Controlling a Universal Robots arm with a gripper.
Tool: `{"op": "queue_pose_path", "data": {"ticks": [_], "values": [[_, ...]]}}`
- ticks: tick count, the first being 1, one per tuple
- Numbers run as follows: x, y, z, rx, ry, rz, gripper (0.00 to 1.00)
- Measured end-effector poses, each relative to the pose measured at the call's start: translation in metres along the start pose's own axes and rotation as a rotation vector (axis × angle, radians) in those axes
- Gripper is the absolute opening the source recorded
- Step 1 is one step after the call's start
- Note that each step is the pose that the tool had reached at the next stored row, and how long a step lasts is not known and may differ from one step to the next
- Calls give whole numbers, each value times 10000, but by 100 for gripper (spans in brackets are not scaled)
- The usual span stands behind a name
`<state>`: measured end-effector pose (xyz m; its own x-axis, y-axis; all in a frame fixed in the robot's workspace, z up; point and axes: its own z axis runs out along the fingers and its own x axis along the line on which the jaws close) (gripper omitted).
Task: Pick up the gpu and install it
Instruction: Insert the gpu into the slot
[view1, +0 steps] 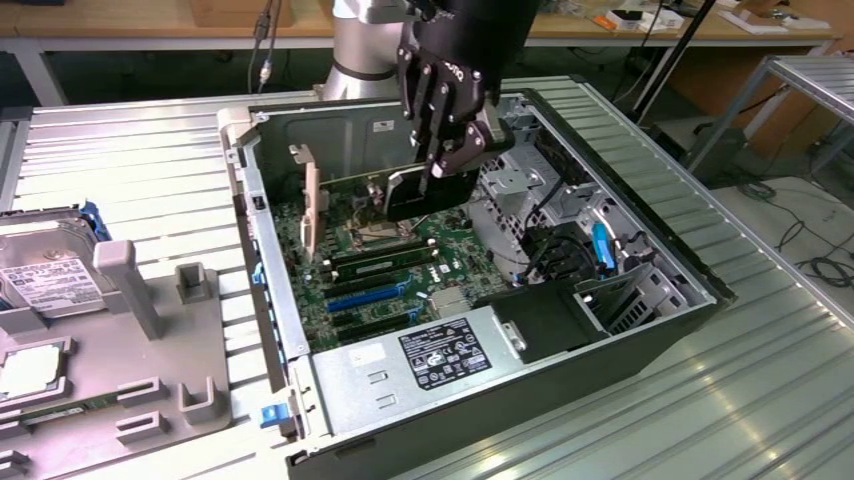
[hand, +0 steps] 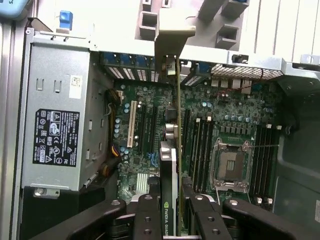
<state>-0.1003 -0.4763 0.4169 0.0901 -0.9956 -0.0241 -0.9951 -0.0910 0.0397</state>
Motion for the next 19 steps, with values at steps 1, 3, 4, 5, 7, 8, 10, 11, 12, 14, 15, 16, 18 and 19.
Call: {"op": "queue_pose_path", "data": {"ticks": [1, 3, 4, 5, 7, 8, 10, 11, 12, 14, 15, 16, 18, 19], "values": [[1, -12, 11, 3, -22, 52, 27], [4, -34, 35, 9, -60, 180, 27], [5, -40, 50, 13, -73, 280, 27], [5, -41, 61, 16, -83, 399, 27], [6, -43, 82, 24, -105, 664, 27], [5, -45, 92, 26, -112, 745, 27], [1, -46, 106, 29, -121, 832, 27], [-8, -47, 119, 31, -126, 883, 27], [-30, -50, 134, 32, -128, 913, 27], [-70, -54, 159, 33, -132, 953, 27], [-81, -55, 167, 34, -134, 965, 27], [-92, -57, 176, 34, -135, 980, 27], [-110, -58, 191, 35, -138, 1008, 27], [-118, -60, 201, 35, -139, 1023, 27]]}}
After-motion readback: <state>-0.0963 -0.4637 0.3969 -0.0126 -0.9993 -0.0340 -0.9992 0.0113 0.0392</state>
